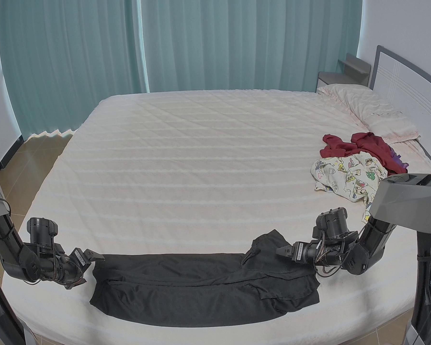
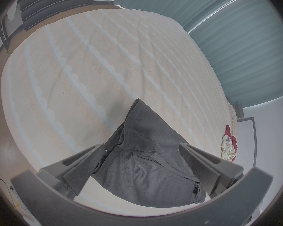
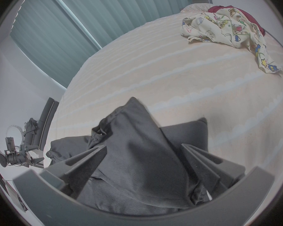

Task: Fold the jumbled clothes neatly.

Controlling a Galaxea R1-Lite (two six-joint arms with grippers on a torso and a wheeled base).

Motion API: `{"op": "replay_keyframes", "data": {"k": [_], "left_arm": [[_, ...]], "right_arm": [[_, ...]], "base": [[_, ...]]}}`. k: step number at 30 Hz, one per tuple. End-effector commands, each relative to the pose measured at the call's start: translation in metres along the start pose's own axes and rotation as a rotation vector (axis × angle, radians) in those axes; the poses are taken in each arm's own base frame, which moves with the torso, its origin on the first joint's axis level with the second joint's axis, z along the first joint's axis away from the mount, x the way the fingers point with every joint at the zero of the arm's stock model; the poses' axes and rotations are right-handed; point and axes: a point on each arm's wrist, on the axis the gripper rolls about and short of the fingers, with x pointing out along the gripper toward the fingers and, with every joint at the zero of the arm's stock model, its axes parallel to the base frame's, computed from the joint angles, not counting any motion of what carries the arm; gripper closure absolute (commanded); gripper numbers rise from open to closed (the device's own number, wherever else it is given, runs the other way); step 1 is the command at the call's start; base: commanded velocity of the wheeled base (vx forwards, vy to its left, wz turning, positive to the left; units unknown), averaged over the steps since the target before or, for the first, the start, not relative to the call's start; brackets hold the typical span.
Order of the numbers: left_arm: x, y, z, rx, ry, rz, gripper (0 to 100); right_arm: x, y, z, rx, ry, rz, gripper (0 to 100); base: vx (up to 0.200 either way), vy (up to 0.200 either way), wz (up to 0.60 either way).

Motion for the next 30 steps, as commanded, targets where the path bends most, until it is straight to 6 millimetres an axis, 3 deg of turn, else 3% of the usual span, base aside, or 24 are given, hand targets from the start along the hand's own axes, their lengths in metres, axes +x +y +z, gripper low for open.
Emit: {"op": "replay_keyframes", "data": {"k": [1,8,15,22,30], "left_arm": [[0.000,0.000,0.000,-0.001,0.001,0.000,0],[0.000,0.000,0.000,-0.001,0.001,0.000,0],[0.000,0.001,-0.002,-0.002,0.007,0.005,0],[0.000,0.001,-0.002,-0.001,0.008,0.004,0],[0.000,0.001,-0.002,0.001,0.009,0.003,0]], "right_arm": [[0.003,-0.005,-0.010,-0.002,0.035,-0.018,100],[-0.005,-0.013,-0.011,0.013,0.042,-0.036,100],[-0.033,-0.017,-0.016,0.032,0.049,-0.047,100],[-0.055,-0.014,-0.031,0.017,0.078,-0.051,100],[-0.065,-0.015,-0.053,-0.009,0.087,-0.035,100]], "base": [[0.000,0.000,0.00],[0.000,0.000,0.00],[0.000,0.000,0.00],[0.000,0.000,0.00],[0.000,0.000,0.00]]}}
